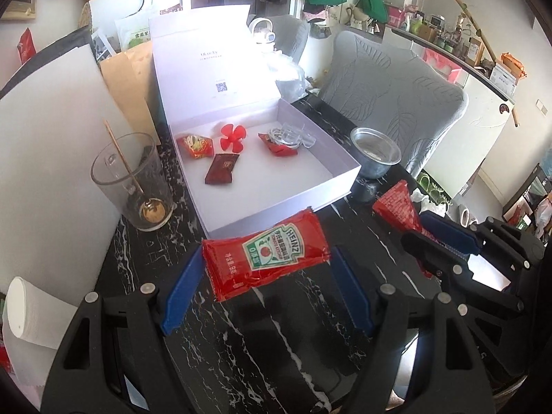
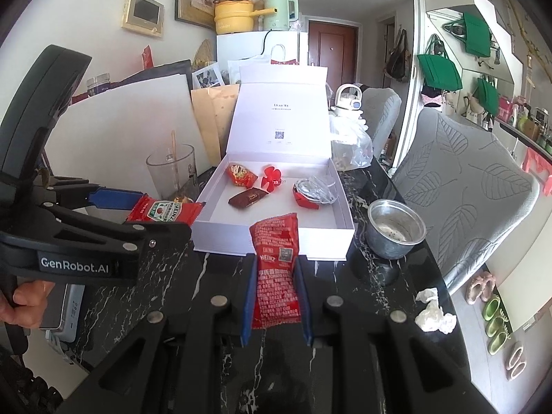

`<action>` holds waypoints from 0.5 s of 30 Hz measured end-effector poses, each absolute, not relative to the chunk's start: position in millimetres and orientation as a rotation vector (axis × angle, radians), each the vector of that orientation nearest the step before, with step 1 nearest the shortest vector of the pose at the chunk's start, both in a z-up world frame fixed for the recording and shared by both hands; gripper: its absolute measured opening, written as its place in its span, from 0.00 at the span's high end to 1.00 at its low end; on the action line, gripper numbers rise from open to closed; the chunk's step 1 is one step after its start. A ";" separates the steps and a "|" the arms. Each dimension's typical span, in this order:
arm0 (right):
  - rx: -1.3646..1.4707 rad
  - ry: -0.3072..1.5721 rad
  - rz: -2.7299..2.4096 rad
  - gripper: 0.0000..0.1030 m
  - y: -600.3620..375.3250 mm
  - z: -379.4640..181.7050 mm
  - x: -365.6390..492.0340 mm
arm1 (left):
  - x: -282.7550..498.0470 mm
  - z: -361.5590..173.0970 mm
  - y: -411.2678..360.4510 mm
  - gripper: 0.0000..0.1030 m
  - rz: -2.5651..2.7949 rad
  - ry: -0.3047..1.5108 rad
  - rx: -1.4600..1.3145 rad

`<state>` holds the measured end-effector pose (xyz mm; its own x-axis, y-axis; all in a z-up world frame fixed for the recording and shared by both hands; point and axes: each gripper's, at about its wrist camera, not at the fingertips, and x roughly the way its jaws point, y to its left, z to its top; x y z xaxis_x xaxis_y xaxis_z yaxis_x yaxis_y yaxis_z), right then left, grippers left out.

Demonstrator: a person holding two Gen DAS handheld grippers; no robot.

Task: Organize objects
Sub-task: 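Lift both packets off the table and carry them toward the white box, then lower the ketchup packet with the left gripper into the box while the right lowers the snack packet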

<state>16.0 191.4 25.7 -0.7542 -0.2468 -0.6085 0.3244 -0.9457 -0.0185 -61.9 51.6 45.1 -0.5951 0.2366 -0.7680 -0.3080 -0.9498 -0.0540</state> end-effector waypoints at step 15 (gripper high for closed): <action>0.870 0.162 -2.644 0.80 190.5 45.4 -25.1 | -106.1 66.7 53.9 0.28 2.576 0.126 -1.178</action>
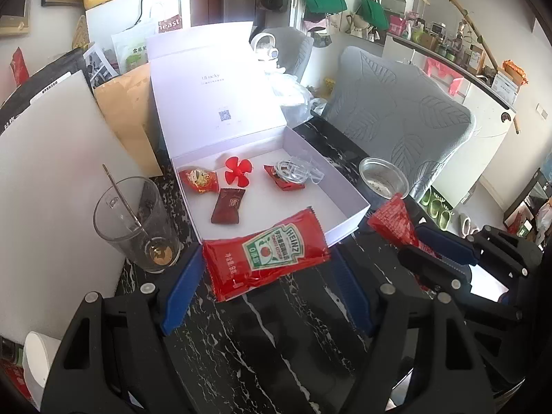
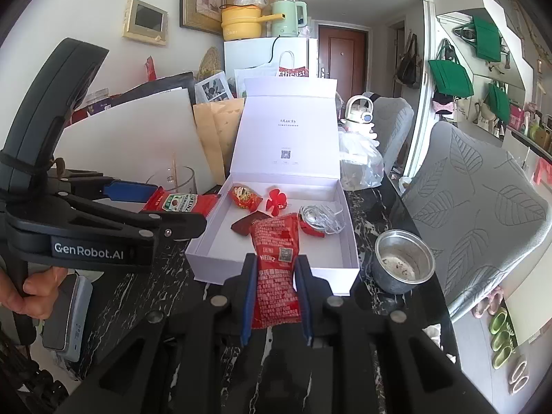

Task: Organize objects
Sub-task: 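Lower the ketchup packet with the left gripper into the box while the right lowers the snack packet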

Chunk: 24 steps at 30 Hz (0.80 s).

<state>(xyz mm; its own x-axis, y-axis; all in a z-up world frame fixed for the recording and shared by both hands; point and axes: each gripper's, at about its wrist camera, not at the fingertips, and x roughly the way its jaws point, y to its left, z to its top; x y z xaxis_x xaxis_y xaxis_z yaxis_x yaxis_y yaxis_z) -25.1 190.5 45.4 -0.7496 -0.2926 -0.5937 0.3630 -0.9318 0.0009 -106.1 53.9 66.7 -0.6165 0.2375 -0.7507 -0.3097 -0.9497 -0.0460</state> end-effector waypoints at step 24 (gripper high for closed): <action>0.864 0.176 -2.602 0.79 191.4 57.4 -121.4 | -190.8 76.1 75.1 0.28 2.574 0.199 -1.136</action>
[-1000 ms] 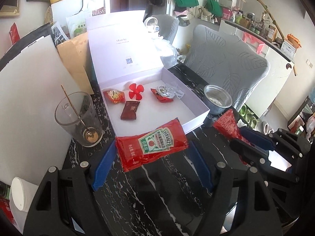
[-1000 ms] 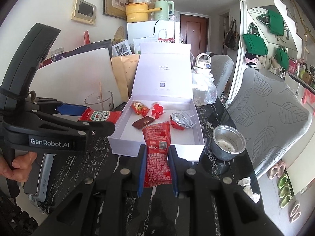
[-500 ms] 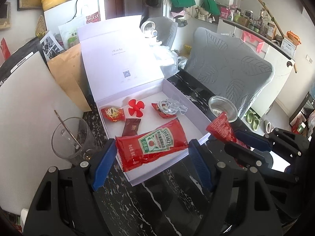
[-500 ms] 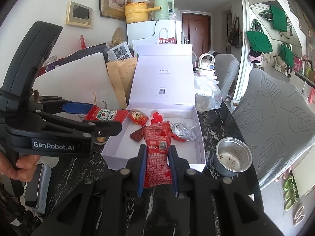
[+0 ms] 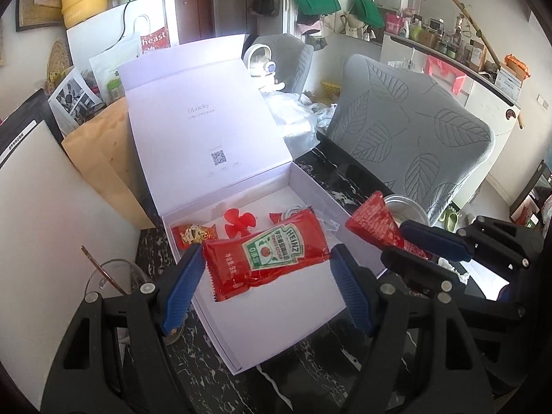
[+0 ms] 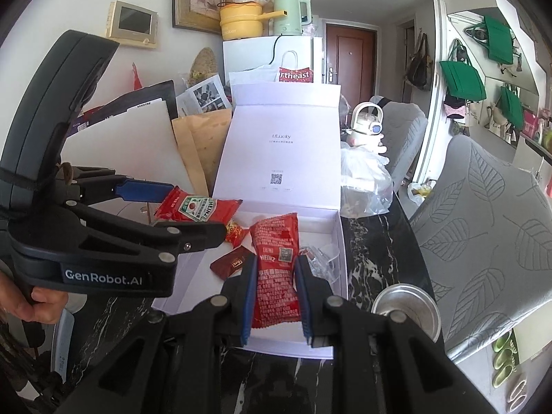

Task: Organize objects
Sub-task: 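Lower the ketchup packet with the left gripper into the box while the right lowers the snack packet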

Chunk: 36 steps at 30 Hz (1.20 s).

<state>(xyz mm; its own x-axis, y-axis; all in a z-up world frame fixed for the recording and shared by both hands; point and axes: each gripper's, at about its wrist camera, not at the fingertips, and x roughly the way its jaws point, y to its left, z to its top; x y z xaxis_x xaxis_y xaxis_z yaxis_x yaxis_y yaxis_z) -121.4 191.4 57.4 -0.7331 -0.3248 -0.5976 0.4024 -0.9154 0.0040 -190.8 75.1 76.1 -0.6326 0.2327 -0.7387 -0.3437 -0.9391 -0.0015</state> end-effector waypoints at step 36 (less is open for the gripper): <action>1.074 0.274 -2.506 0.79 177.6 -11.3 -251.9 | -311.9 -1.5 78.0 0.28 2.574 0.267 -1.354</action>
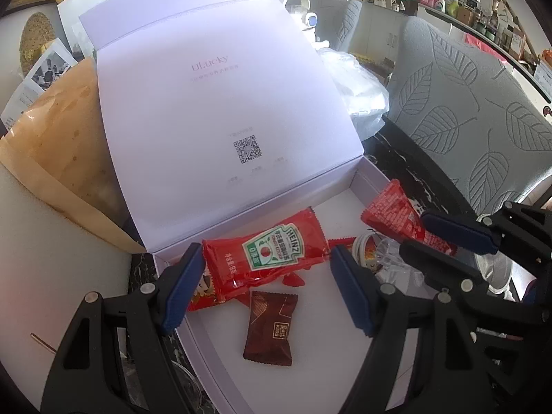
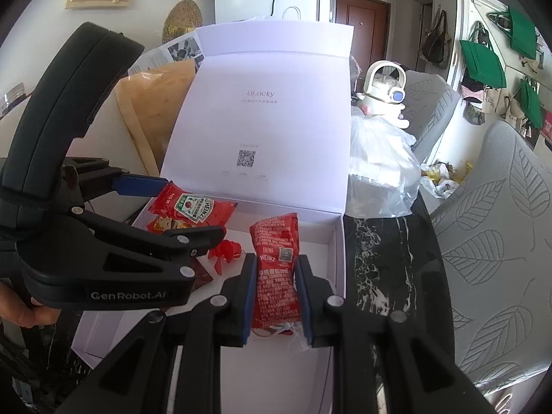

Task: Organize objects
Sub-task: 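Lower the ketchup packet with the left gripper into the box while the right lowers the snack packet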

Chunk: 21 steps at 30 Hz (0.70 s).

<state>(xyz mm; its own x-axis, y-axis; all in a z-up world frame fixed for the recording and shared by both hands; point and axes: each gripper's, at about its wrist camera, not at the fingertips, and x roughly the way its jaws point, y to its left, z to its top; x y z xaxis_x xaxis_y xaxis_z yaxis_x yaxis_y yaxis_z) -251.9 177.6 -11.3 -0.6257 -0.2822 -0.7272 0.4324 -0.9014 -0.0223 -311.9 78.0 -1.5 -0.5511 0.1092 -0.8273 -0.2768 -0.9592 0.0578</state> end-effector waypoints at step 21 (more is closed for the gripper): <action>1.179 0.375 -2.477 0.78 165.2 -43.7 -275.4 | -332.8 -43.3 83.0 0.28 2.498 0.338 -1.500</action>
